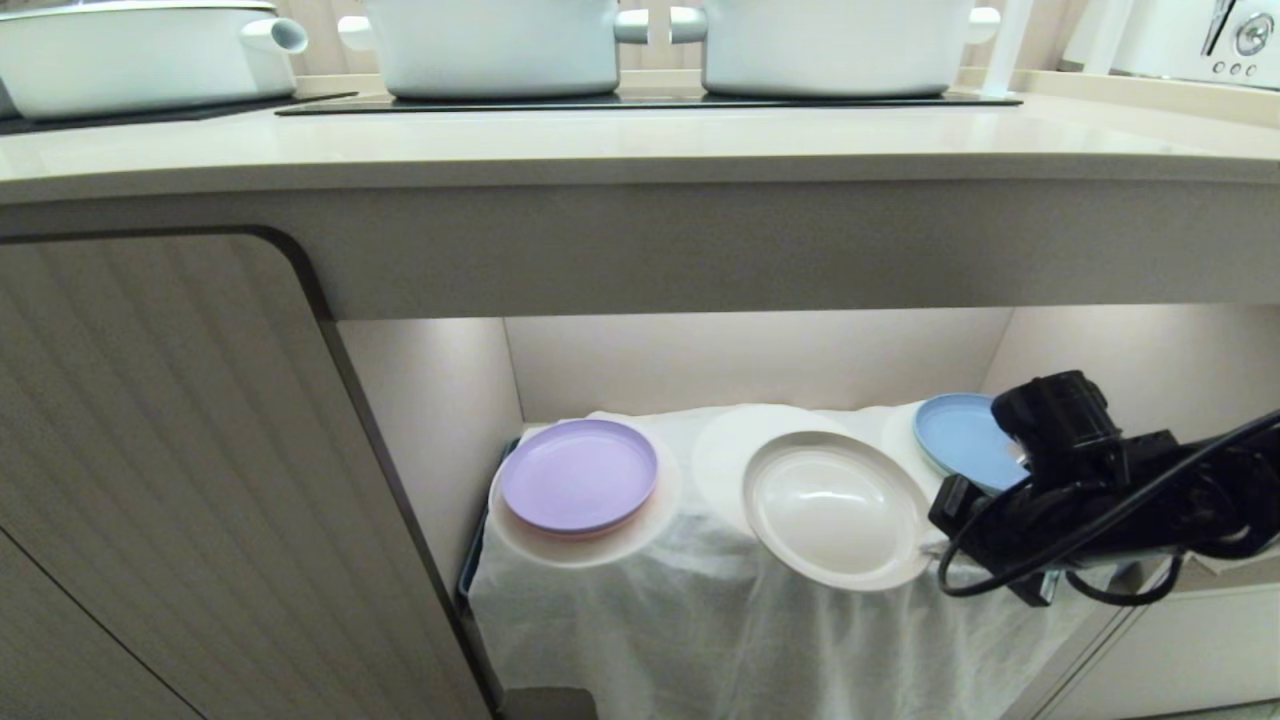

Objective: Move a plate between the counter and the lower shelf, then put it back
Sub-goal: Put the plate in the cupboard

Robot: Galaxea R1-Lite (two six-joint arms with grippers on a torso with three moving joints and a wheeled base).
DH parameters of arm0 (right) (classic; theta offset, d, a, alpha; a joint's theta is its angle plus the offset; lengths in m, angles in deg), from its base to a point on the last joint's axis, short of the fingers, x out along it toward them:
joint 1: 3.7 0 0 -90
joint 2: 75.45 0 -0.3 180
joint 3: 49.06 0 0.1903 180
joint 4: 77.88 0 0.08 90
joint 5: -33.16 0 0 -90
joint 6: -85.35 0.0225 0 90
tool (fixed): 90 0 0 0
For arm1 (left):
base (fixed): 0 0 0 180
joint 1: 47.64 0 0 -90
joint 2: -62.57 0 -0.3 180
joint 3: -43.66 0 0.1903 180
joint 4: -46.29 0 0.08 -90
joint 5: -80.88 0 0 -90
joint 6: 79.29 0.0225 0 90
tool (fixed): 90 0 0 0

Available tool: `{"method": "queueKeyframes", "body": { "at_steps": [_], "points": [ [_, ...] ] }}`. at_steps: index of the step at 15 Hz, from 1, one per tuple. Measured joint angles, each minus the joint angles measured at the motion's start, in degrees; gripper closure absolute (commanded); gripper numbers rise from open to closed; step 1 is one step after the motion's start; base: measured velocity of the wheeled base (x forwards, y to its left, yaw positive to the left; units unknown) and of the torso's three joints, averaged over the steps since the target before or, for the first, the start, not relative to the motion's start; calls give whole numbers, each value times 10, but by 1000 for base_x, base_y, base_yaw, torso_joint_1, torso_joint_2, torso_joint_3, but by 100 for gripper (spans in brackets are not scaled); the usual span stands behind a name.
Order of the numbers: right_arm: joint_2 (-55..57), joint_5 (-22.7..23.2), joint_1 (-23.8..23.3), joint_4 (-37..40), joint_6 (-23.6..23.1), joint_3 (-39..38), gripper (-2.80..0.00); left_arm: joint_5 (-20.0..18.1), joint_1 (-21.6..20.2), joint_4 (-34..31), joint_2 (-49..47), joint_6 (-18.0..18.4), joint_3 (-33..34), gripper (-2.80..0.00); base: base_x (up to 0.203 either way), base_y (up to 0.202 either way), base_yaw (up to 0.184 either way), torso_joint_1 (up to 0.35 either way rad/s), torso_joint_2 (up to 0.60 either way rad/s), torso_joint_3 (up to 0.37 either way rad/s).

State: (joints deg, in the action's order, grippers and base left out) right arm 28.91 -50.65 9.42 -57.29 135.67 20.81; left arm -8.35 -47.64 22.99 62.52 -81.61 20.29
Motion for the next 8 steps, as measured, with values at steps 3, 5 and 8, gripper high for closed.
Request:
{"method": "queueKeyframes", "body": {
  "at_steps": [3,5,8],
  "points": [
    [16,-19,6,2,4,17,0,0,0,0,0,0,0,0,0,0,0,0,0,0],
    [25,-19,7,8,4,28,0,0,0,0,0,0,0,0,0,0,0,0,0,0],
    [36,-19,8,17,11,33,0,0,0,0,0,0,0,0,0,0,0,0,0,0]
  ]
}}
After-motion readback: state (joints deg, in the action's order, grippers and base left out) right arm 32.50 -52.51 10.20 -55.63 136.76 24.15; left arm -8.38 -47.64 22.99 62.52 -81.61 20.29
